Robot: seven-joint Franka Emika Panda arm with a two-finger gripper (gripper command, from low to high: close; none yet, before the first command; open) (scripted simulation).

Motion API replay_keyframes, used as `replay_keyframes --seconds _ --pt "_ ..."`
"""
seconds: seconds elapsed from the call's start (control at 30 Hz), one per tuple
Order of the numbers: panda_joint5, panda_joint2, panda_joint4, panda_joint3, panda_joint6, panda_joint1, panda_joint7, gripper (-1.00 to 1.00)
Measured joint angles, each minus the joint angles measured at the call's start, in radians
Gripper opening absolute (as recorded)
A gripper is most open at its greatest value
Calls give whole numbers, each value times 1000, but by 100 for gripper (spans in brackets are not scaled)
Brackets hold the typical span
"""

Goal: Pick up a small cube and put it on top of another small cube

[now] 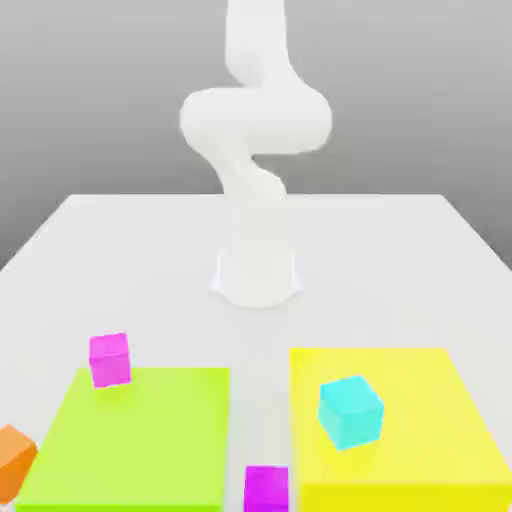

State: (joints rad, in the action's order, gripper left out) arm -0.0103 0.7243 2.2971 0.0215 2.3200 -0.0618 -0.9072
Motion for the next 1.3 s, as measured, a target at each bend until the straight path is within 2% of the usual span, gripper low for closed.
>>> replay_keyframes --seconds 0.4,0.77,0.97,1.2,1.3 --pt "-77 -367 -14 74 96 -261 -537 0" --pt "-134 -697 -27 44 183 -416 -1013 0" --pt "-105 -873 -32 6 235 -463 -1232 0" --pt "10 -1073 -39 -41 302 -503 -1420 0" --pt "30 -1177 -57 -41 376 -511 -1435 0"
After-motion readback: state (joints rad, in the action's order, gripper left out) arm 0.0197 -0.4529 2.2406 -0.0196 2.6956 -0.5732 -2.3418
